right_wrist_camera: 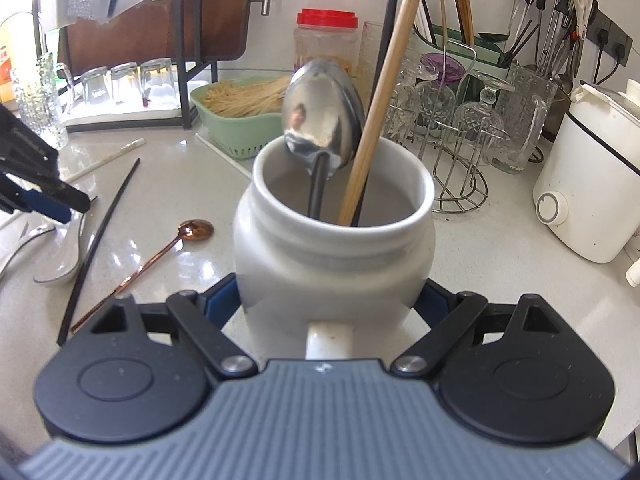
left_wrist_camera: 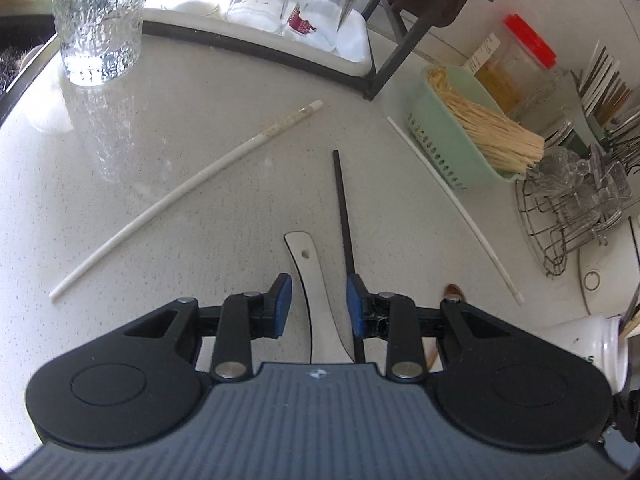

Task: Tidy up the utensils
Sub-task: 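Move the left tool to the white ceramic spoon and close on its handle, then lift the white ceramic spoon with the left tool and carry it to the mug, then lower the white ceramic spoon into the mug and open the left tool, then move the left tool to the copper spoon and close on its handle, then lift the copper spoon with the left tool and carry it over the mug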

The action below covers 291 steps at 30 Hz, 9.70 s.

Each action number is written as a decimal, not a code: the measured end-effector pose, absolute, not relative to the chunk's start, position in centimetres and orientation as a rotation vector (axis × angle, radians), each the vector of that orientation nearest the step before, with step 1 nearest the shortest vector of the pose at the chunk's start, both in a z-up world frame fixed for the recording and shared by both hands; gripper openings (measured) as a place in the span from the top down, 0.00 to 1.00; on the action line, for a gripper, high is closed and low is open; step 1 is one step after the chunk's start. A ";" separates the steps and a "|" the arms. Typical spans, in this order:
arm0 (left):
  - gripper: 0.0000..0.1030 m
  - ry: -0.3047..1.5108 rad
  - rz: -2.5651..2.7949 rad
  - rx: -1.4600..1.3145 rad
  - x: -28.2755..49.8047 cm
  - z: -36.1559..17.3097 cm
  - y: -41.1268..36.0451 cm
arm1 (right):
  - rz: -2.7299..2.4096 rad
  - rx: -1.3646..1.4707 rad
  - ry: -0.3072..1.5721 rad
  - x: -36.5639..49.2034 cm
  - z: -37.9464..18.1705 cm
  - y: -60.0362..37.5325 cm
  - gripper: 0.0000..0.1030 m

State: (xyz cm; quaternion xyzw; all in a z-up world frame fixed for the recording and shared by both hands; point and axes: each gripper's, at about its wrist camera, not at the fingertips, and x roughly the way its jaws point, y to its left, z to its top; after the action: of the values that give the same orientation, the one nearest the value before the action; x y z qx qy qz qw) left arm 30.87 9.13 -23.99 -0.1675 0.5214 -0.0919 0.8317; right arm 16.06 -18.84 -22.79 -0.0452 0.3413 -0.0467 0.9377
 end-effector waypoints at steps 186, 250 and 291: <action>0.68 1.012 -0.378 -0.067 17.6 -14.0 5.2 | 0.001 -0.100 0.716 16.2 -22.5 -19.0 0.11; 0.96 1.043 -0.441 0.070 28.3 -23.0 -5.0 | 0.016 -0.120 0.727 16.1 -22.4 -18.9 0.11; 0.97 0.554 -0.692 -0.137 24.0 -5.0 -8.7 | 0.003 -0.113 0.701 16.0 -22.7 -18.8 0.11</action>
State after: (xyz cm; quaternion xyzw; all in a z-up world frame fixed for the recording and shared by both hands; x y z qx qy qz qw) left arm 24.04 -8.69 -5.04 -0.0661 0.2680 -0.3346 0.9010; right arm 16.01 -18.77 -22.71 -0.0553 0.3434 0.0012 0.9376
